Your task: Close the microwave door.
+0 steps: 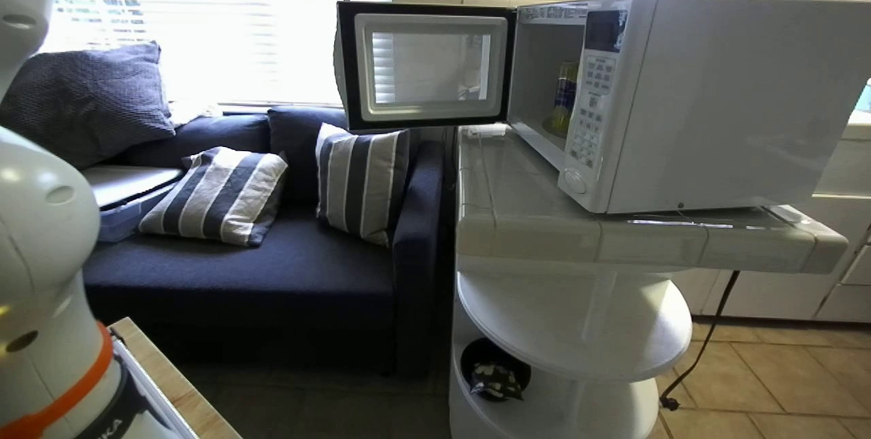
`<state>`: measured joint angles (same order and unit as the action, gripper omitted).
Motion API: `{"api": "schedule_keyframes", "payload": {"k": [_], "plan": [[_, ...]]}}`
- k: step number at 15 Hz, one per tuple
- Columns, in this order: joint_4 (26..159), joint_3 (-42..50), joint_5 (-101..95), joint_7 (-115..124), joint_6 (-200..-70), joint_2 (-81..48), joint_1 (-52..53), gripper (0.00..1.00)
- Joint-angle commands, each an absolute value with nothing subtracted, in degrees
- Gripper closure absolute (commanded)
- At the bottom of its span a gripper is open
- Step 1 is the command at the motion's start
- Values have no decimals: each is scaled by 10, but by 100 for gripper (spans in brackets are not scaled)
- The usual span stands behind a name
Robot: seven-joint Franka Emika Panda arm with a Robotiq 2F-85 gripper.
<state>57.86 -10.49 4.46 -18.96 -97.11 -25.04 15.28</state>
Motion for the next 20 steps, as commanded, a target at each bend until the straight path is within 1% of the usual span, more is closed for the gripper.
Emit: {"api": "schedule_keyframes", "payload": {"k": [1,11,16,20], "plan": [[553,-97,29,-177,-917,-262,157,100],[519,-64,-35,-122,-651,-268,157,100],[523,-34,-74,-48,-603,-264,157,100],[535,-7,-106,19,-617,-258,158,100]]}}
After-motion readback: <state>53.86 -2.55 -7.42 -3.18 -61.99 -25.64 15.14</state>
